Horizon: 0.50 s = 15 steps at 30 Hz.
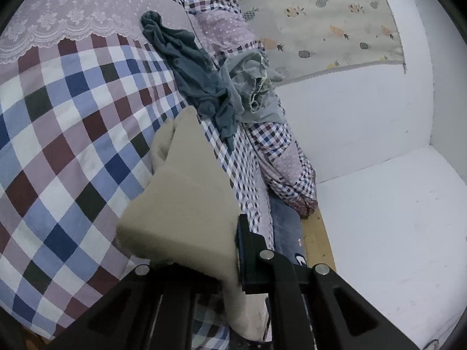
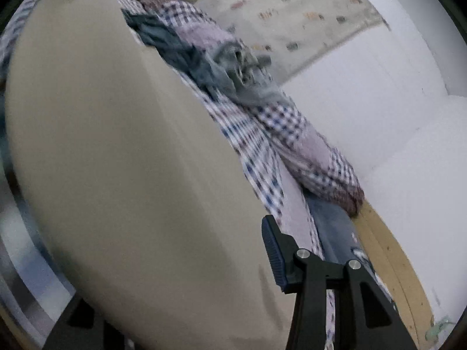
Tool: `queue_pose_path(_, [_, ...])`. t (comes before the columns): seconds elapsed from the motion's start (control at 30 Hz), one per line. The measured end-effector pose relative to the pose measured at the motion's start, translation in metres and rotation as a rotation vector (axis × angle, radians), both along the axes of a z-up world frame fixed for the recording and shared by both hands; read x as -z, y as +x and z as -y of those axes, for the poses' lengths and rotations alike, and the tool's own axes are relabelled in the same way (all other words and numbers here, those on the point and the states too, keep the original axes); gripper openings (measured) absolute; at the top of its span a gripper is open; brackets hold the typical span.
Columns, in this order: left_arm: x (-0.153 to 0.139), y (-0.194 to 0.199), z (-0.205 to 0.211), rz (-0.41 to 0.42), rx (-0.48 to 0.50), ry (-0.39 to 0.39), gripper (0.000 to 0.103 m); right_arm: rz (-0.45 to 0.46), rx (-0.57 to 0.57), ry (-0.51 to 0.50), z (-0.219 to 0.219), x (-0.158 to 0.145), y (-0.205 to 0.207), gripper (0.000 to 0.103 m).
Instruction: Fold clothes
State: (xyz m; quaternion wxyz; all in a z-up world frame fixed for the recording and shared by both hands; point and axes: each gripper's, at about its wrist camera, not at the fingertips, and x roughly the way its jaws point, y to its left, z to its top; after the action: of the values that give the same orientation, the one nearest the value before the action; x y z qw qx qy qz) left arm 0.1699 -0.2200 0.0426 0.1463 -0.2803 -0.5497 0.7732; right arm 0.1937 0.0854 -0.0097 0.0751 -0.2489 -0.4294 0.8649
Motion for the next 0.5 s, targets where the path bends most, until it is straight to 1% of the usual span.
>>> queue_pose_path(0.1, [0.000,-0.002,0.000,0.004,-0.006,0.003,0.006,0.028,0.034,0.021,-0.027,0.001,0.007,0.049])
queue_pose_path(0.2, [0.001,-0.003,0.000,0.011,-0.014,0.003,0.006,0.050,0.043,0.073,-0.035,0.003,0.011,0.049])
queue_pose_path(0.43, [0.005,-0.002,0.002,0.021,-0.024,0.006,0.005,0.101,0.096,0.138,-0.055,0.010,0.021,0.049])
queue_pose_path(0.5, [0.006,-0.002,0.003,0.022,-0.025,0.007,0.005,0.110,0.091,0.145,-0.059,0.011,0.020,0.049])
